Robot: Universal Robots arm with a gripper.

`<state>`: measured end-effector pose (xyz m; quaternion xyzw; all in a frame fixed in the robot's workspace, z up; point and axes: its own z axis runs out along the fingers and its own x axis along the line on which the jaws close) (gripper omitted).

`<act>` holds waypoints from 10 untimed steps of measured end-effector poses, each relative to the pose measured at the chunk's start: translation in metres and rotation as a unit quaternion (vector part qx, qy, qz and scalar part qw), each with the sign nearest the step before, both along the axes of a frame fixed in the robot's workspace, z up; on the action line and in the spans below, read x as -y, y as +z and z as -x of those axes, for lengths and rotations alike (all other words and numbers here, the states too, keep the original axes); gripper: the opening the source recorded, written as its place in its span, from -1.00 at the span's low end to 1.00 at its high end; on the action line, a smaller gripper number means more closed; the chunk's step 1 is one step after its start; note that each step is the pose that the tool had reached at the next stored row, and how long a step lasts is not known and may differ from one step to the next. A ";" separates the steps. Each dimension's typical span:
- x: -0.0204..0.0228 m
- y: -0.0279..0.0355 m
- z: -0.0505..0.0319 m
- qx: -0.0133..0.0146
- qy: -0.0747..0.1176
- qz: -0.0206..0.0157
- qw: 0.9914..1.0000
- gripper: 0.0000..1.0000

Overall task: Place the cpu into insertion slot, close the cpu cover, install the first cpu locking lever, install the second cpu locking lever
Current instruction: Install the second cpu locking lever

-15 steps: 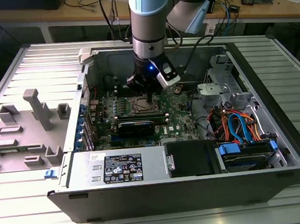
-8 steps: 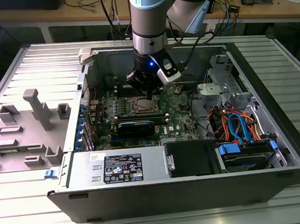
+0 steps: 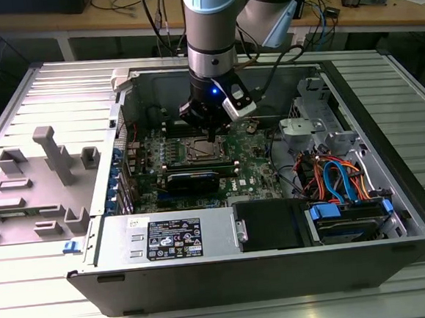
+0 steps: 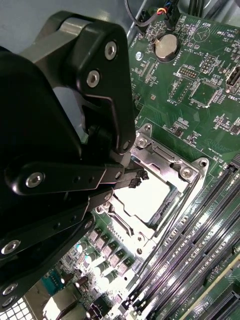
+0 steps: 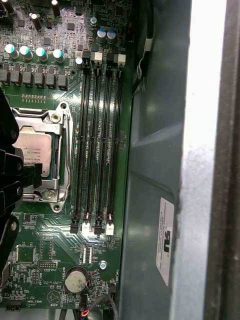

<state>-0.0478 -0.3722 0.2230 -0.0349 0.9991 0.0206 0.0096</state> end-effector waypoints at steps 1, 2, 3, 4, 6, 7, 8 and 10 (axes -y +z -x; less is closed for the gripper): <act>0.0000 0.0000 0.0000 0.000 0.000 0.000 1.000 -0.79; 0.0000 0.0000 0.0000 0.000 0.000 0.000 1.000 -0.79; 0.0001 0.0000 0.0000 0.000 0.000 0.000 1.000 -0.79; 0.0003 0.0000 0.0000 0.000 0.000 0.000 1.000 -0.79; 0.0008 0.0000 0.0000 0.000 0.000 0.000 1.000 -0.79; 0.0012 0.0000 0.0000 0.000 0.000 0.000 1.000 -0.79; 0.0017 0.0000 -0.0001 0.000 0.000 0.000 1.000 -0.79; 0.0031 0.0000 0.0000 0.000 0.000 0.000 1.000 -0.79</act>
